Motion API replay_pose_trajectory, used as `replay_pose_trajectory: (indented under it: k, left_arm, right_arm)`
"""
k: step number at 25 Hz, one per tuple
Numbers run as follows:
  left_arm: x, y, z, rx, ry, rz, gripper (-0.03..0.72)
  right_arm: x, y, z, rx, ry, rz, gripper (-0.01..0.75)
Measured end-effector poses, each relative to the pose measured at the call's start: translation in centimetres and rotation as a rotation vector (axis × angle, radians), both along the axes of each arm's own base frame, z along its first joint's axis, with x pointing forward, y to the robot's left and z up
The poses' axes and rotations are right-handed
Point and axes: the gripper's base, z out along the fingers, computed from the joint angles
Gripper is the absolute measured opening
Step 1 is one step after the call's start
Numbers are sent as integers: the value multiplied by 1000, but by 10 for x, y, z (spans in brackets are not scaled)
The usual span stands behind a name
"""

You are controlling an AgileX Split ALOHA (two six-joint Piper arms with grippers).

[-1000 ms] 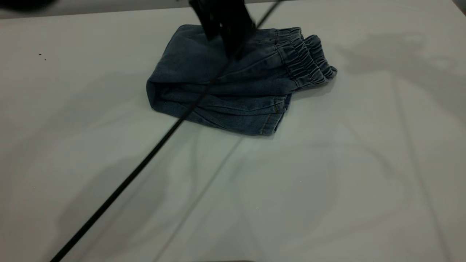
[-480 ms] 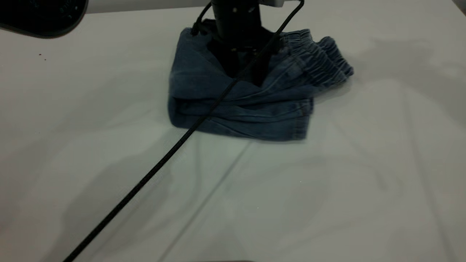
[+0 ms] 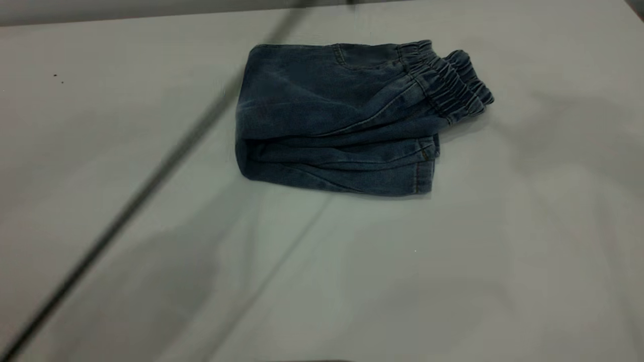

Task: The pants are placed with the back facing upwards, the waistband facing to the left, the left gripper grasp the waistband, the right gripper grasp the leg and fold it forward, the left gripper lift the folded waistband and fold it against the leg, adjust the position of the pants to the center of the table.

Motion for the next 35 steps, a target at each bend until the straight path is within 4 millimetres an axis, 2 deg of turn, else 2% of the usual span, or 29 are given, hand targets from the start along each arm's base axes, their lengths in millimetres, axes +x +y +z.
replay_pose_trajectory:
  k: [1, 2, 5, 6, 9, 14, 20, 25, 29, 35]
  left_arm:
    - [-6, 5, 31, -21, -54, 6, 475]
    - [-12, 9, 52, -36, -87, 8, 475]
    - [-40, 27, 110, -73, -146, 10, 475]
    - [-50, 34, 122, -75, -149, 10, 475]
    - [-91, 62, 147, -43, -134, 14, 475]
    - [-169, 114, 159, 13, -95, 18, 475]
    - [-255, 169, 136, 48, -42, 17, 475]
    - [-305, 201, 109, 62, -20, 16, 475]
    - [-336, 221, 87, 66, -13, 18, 475]
    - [-368, 242, 55, 67, -21, 18, 475]
  right_arm:
    - [-18, 0, 11, 3, -7, 11, 548]
    - [-36, 1, 22, 4, -17, 21, 548]
    - [-86, -1, 42, -14, -13, 37, 548]
    - [-98, -1, 45, -9, -17, 28, 548]
    - [-128, -3, 34, 3, 16, -1, 548]
    - [-170, -6, -17, -13, 132, -16, 548]
    - [-244, -9, -69, -24, 123, -23, 548]
    - [-291, -18, -115, -79, 79, -93, 547]
    - [-311, -25, -151, -120, 51, -159, 547]
    - [-318, -27, -195, -116, 14, -189, 547]
